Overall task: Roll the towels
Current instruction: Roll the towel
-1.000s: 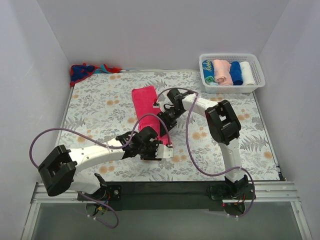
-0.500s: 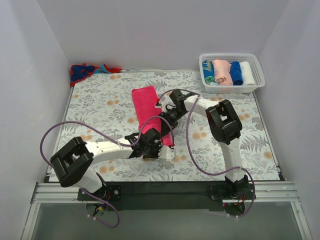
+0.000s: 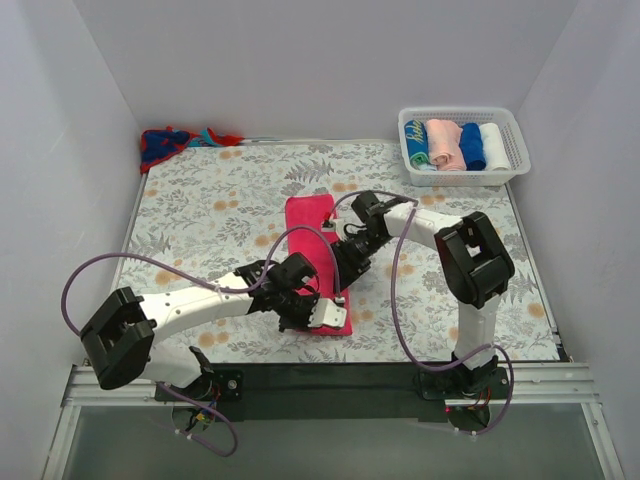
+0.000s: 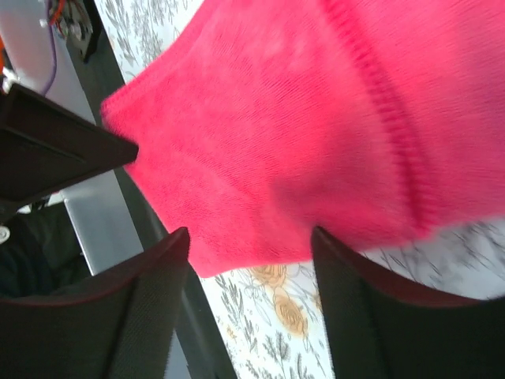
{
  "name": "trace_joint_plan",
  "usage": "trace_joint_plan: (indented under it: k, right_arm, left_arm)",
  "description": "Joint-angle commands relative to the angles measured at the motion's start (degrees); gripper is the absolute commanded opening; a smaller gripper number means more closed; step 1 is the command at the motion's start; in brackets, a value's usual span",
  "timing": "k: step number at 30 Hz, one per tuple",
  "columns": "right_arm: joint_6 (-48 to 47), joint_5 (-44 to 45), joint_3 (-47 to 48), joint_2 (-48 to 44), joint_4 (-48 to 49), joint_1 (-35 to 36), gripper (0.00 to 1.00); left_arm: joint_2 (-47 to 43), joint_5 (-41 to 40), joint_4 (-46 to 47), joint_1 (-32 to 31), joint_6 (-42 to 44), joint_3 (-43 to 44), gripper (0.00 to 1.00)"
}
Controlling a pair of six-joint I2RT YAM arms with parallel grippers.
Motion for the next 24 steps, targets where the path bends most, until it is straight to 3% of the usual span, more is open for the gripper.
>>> trace_joint_plan:
  k: [1,3,5,14,24]
  right_arm:
    - [-2.0,1.1,4.7,-4.0,-2.6,-3.4,0.61]
    - [-2.6,0.9,6.6,-4.8,-4.0,-6.1,0.72]
    - [-3.5,1.2,9.1,-5.0,-6.3,-7.7,0.74]
    - [-4.7,2.6,9.3,-9.3,-8.4,-10.4,0.75]
    - [-5.9,2.3,8.9,-10.4,-9.6,-10.4,0.73]
  left_arm:
    - [0.5,9.3,-5.6,1.0,-2.0,4.6,0.0]
    - [2.1,11.4,-7.5,2.0,-2.3,6.7,0.0]
    - [4.2,13.8,-8.5,4.3,-2.6,9.6,0.0]
    - [13.3,19.8,-11.6,17.2,0.0,19.3,0.0]
    - [19.0,17.9,-5.9,26.7,-2.1,21.5,0.0]
